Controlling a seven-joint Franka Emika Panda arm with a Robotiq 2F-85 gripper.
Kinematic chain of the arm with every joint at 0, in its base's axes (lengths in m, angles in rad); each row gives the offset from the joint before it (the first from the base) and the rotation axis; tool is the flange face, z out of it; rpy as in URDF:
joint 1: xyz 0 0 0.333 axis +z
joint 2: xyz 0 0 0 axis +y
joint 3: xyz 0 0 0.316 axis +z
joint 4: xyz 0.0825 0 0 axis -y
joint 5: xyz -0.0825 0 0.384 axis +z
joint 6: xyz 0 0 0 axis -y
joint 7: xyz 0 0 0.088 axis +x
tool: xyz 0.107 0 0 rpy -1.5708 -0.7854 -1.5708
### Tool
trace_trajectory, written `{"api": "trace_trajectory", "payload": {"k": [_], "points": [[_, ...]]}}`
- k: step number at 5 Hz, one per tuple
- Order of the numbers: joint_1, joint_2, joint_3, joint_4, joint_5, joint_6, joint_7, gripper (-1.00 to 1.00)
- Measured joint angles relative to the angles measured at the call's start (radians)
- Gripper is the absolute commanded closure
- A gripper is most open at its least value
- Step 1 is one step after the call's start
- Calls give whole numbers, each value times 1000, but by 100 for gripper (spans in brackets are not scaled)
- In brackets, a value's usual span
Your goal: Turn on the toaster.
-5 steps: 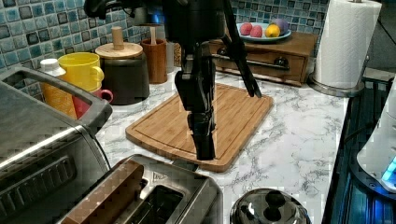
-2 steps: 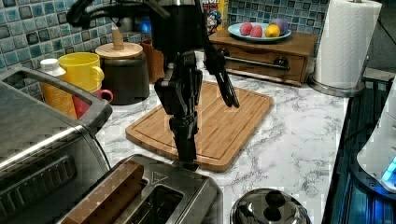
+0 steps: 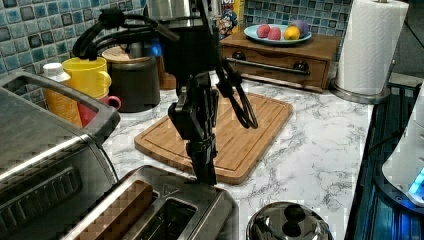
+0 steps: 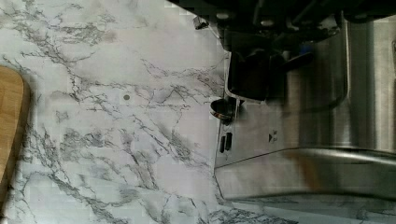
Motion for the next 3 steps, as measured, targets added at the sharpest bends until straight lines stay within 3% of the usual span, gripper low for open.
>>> {"api": "trace_trajectory", "payload": {"k": [3], "points": [[0, 115, 17, 12, -88, 72, 157, 100]]}}
